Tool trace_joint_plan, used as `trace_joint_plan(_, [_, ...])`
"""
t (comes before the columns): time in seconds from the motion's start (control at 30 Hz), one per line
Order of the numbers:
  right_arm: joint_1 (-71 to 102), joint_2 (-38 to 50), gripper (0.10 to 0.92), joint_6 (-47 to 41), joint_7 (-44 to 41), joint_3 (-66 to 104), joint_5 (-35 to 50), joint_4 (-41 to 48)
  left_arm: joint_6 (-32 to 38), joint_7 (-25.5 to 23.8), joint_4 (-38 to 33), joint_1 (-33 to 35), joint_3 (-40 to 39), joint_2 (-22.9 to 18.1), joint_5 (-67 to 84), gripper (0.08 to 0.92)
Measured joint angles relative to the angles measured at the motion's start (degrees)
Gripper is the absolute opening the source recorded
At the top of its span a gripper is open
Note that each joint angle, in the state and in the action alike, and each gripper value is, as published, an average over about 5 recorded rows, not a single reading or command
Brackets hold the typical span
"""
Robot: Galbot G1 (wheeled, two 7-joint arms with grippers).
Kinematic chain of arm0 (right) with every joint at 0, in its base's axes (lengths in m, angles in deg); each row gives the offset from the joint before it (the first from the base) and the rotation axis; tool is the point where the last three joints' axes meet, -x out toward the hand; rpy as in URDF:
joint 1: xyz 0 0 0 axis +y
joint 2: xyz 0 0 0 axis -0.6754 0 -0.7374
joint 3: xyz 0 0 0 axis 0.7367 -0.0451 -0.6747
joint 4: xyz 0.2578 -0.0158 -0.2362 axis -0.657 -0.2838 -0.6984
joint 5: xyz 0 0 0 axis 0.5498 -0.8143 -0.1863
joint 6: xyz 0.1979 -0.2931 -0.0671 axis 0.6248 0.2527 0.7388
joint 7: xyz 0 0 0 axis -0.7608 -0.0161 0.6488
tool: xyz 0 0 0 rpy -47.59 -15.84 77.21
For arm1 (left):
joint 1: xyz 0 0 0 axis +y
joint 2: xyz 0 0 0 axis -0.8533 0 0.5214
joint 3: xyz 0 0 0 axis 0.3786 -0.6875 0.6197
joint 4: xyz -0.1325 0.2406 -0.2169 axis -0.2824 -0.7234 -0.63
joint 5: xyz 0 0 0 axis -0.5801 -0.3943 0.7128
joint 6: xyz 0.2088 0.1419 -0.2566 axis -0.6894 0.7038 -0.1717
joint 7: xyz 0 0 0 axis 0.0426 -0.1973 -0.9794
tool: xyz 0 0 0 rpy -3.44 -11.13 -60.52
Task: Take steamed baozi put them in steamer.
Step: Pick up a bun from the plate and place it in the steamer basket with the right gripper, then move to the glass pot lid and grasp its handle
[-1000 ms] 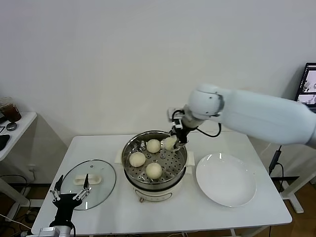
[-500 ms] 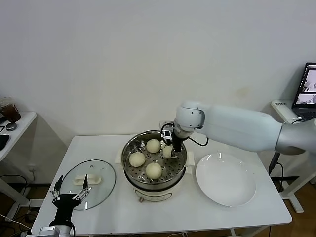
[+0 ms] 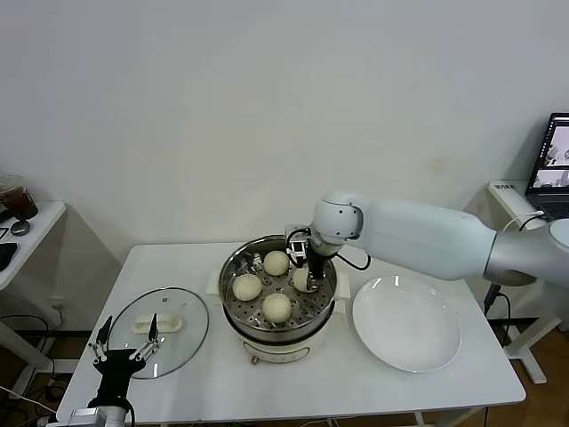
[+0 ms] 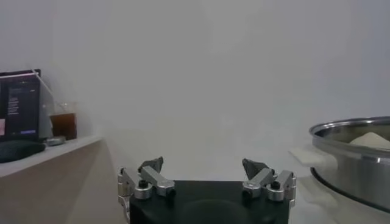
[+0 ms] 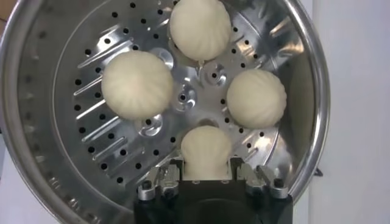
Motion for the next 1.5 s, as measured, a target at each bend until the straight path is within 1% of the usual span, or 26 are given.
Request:
trace_joint_plan(0.17, [-0.59, 1.23, 0.789, -0.39, 0.58, 1.29, 0.67, -1.53, 0.02, 0.0, -0.02, 0.09, 0.04, 0.1, 0.0, 0.823])
trace_joint_plan(0.27, [-0.62, 2.64, 0.818, -0.62, 1.52, 2.75, 1.31, -3.41, 0.05, 0.0, -0.06, 0.1, 0.11, 0.16, 0.06, 0.823])
trace_joint_plan(0.43, [1.1, 6.4, 0.822, -0.48, 5.25, 6.94, 3.11, -8.2, 0.08, -0.04, -0.2, 0.01, 0.16, 0.22, 0.25, 0.823])
trace_joint_plan(0.6, [7.32, 11.57, 0.823, 2.25, 12.8, 14.36, 4.74, -13.55, 0.46, -0.17, -0.26, -0.08, 0.04, 0.09, 0.34, 0.823])
trace_joint_plan(0.77, [20.85, 16.27, 0.823, 8.42, 22.75, 27.14, 4.47, -18.36, 1.16, -0.36, -0.41, -0.01, -0.35, -0.13, 0.33, 0.823])
trace_joint_plan(0.9, [35.52, 17.47, 0.823, 15.44, 29.19, 40.7, 2.13, -21.15, 1.87, -0.34, -0.32, -0.01, -0.65, -0.4, 0.21, 0.823])
trace_joint_plan(1.03, [50.62, 16.01, 0.823, 24.15, 33.11, 55.27, -2.03, -22.78, 2.74, -0.19, -0.02, -0.03, -1.07, -0.6, -0.14, 0.823])
trace_joint_plan(1.13, [61.83, 13.12, 0.823, 31.69, 34.46, 65.88, -6.17, -23.58, 3.34, 0.13, 0.24, -0.15, -1.48, -0.75, -0.5, 0.823])
trace_joint_plan(1.33, [81.86, 4.27, 0.823, 45.61, 34.85, 85.05, -12.81, -25.18, 4.35, 1.15, 0.39, -0.44, -2.42, -0.82, -2.79, 0.823])
trace_joint_plan(1.5, [95.06, -3.87, 0.823, 53.4, 34.88, 98.09, -14.57, -26.3, 5.12, 2.95, 1.32, -1.13, -2.28, -0.42, -8.7, 0.823])
